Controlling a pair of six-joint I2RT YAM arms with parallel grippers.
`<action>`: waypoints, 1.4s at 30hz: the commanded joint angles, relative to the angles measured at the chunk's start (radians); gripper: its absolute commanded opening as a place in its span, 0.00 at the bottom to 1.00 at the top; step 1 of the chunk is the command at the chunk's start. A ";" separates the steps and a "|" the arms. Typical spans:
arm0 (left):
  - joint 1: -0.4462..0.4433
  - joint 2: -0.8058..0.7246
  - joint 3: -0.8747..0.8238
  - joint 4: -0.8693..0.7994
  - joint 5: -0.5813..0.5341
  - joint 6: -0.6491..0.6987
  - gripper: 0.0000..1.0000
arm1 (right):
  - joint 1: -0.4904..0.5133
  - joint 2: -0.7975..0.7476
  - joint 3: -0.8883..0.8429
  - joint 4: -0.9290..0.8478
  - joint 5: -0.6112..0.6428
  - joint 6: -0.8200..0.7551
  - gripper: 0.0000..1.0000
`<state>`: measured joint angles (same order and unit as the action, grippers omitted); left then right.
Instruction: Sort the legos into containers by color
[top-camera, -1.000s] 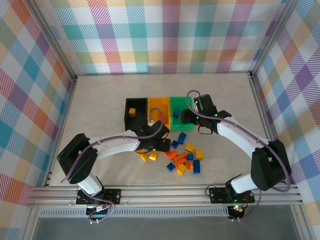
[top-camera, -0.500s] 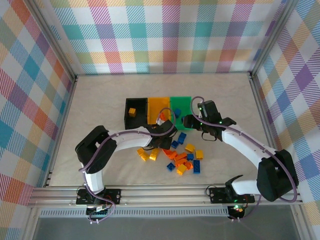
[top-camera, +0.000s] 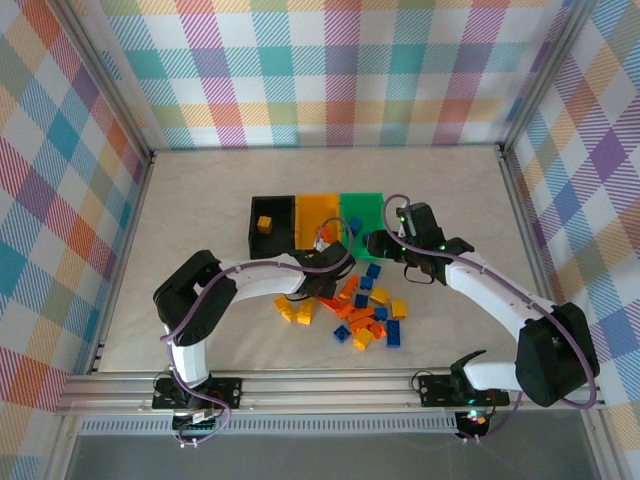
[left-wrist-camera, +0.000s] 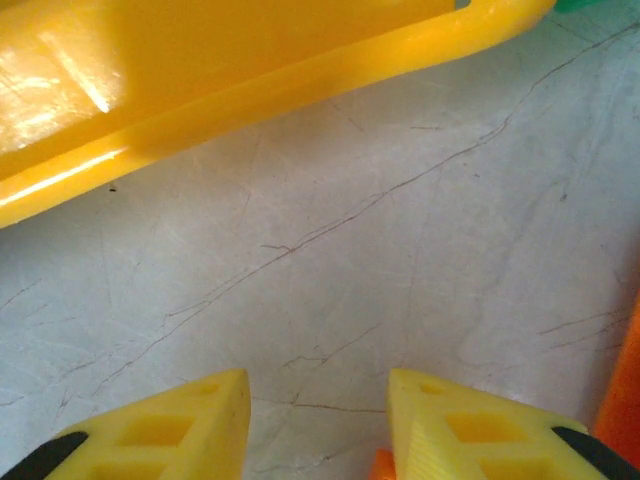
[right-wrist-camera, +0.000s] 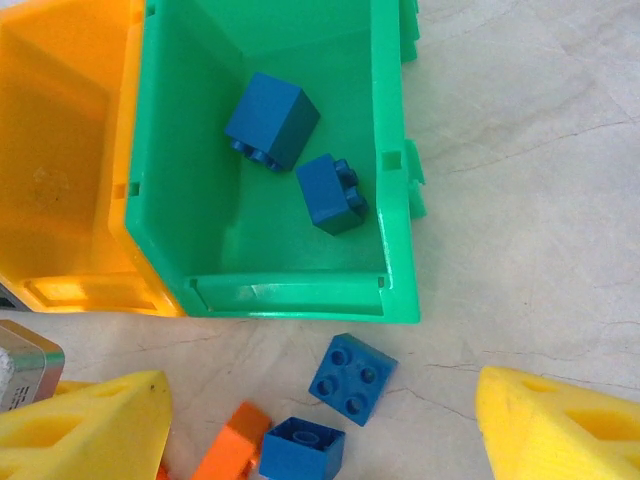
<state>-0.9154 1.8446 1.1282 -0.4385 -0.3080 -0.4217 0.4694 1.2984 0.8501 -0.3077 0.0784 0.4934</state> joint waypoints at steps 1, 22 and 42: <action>-0.021 -0.037 -0.016 -0.007 0.006 -0.010 0.43 | -0.008 -0.021 -0.013 0.016 0.008 0.017 0.80; -0.090 -0.030 0.069 0.013 0.133 0.078 0.65 | -0.007 -0.056 -0.066 -0.010 -0.038 0.011 0.79; -0.090 0.102 0.141 -0.019 0.114 0.099 0.62 | -0.009 -0.062 -0.069 -0.010 -0.024 0.002 0.80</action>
<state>-0.9947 1.9316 1.2396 -0.4217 -0.1734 -0.3283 0.4694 1.2507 0.7925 -0.3149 0.0513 0.4927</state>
